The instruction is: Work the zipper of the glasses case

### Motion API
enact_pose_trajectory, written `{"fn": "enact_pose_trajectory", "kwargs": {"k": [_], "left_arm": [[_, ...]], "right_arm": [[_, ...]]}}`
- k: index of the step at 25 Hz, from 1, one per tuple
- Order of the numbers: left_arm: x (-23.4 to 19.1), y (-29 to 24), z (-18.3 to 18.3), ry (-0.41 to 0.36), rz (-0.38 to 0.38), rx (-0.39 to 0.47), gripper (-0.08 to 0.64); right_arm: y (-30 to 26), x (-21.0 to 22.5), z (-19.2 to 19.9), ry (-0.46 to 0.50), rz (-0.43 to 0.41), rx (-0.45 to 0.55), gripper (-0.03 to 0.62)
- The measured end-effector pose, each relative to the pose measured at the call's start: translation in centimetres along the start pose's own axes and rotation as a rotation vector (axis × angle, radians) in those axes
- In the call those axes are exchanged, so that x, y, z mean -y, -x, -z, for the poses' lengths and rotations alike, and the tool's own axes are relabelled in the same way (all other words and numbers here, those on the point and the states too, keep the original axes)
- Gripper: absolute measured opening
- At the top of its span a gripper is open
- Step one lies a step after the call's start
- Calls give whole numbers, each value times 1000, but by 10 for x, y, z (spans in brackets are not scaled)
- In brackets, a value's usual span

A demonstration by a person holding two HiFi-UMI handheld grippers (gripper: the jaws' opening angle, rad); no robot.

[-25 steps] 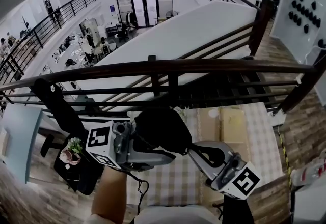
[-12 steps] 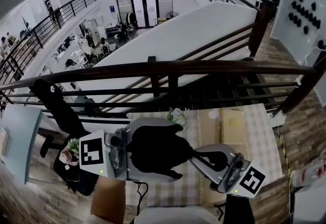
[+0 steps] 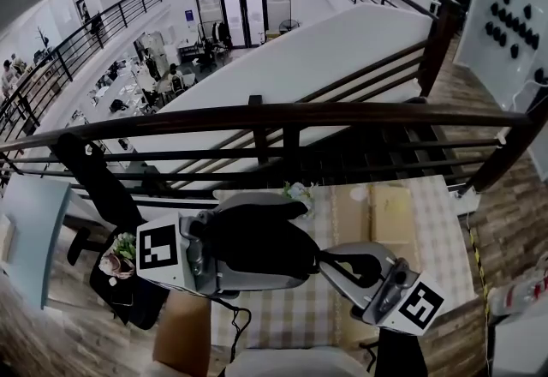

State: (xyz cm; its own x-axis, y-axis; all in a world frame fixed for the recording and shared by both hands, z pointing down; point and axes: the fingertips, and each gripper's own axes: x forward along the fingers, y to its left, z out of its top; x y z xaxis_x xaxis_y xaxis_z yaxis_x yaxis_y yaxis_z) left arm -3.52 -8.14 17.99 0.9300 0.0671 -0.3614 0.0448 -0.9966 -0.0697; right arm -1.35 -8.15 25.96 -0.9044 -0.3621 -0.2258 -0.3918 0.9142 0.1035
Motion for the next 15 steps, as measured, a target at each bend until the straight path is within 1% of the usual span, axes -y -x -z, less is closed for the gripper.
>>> {"fn": "enact_pose_trajectory", "kwargs": {"k": [3,9,12,15], "left_arm": [[-6,2,5,48,-17,-24,295],[-16,1,15,140,-67,-55,287],[-18,3,22,165,-76,-81,281],[-18,4,26,172,-85,-97,281]], "right_arm": [[0,0,3,27,18,-18,29],[1,3,7,38,54,-38,29],[1,4,9,39,66,-45,29],[1,4,10,42,75,-54,29]]}}
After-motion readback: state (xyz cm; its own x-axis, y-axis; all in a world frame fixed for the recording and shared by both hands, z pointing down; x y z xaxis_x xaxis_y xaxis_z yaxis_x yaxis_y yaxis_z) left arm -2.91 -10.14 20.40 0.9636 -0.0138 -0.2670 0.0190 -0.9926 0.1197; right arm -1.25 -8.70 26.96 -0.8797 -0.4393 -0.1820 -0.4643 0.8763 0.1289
